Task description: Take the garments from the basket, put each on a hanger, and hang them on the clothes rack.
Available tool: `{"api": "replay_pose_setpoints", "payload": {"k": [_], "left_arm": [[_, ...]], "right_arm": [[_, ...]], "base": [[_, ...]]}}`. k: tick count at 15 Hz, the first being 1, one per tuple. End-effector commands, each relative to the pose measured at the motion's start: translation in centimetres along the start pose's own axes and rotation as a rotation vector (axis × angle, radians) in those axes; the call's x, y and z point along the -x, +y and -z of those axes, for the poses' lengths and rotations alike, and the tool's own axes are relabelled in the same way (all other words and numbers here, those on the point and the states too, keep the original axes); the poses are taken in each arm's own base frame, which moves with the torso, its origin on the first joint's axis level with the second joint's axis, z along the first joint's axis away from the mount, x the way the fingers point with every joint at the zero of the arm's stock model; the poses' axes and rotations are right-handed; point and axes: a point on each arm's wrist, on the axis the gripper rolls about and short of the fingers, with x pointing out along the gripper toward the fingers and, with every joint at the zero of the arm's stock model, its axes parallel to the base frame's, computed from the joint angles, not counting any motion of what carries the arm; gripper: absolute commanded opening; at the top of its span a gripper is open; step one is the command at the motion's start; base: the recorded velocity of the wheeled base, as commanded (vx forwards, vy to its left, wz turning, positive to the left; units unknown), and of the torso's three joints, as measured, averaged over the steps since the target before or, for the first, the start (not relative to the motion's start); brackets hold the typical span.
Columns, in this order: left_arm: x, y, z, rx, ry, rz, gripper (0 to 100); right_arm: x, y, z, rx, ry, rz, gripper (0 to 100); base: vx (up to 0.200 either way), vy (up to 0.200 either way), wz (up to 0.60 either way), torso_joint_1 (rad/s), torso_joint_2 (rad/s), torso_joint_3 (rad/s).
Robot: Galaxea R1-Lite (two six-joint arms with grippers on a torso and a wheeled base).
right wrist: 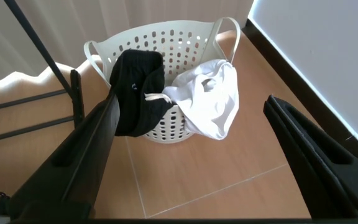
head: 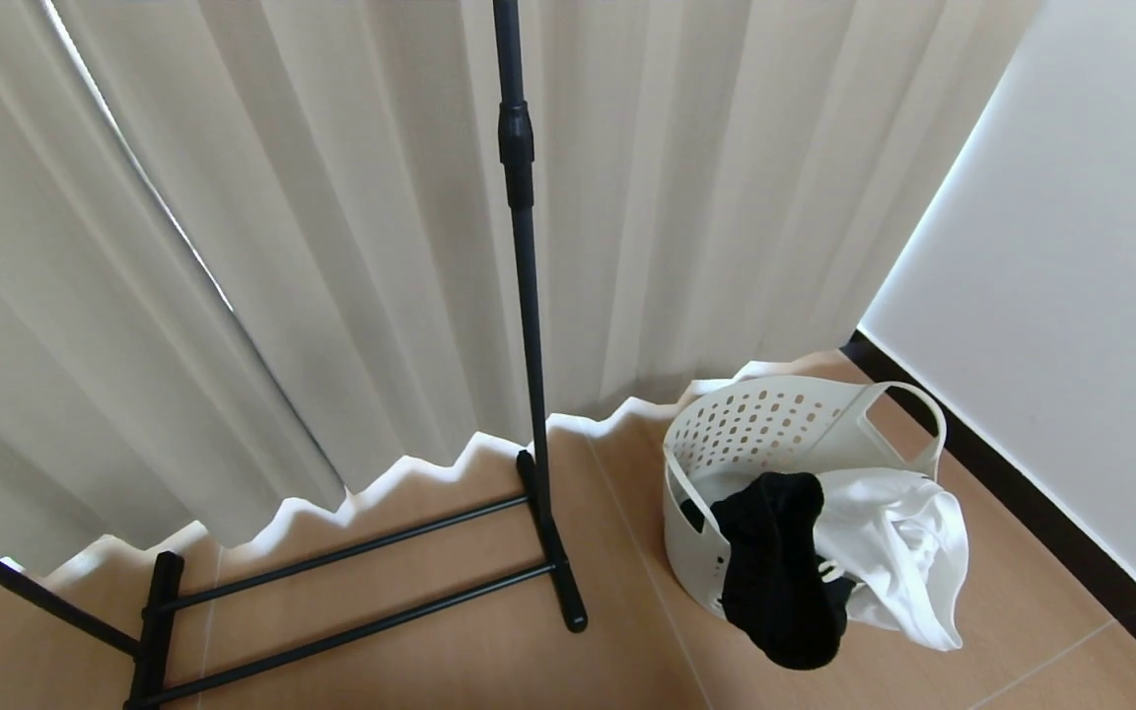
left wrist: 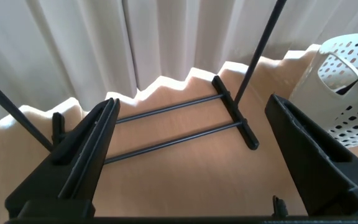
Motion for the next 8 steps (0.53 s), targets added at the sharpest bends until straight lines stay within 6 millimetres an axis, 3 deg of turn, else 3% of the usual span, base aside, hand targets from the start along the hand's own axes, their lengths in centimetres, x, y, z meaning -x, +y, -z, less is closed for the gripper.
{"api": "replay_pose_setpoints", "payload": {"k": [1, 8], "left_arm": [[-0.01, 0.0, 0.01, 0.0, 0.002, -0.001, 100], [-0.01, 0.01, 0.01, 0.005, 0.002, -0.004, 100]], "right_arm": [[0.0, 0.0, -0.01, 0.0, 0.0, 0.0, 100], [0.0, 0.0, -0.01, 0.0, 0.0, 0.0, 100]], "base": [[0.0, 0.0, 0.0, 0.012, 0.01, -0.193], [0.0, 0.0, 0.0, 0.006, 0.0, -0.195]]}}
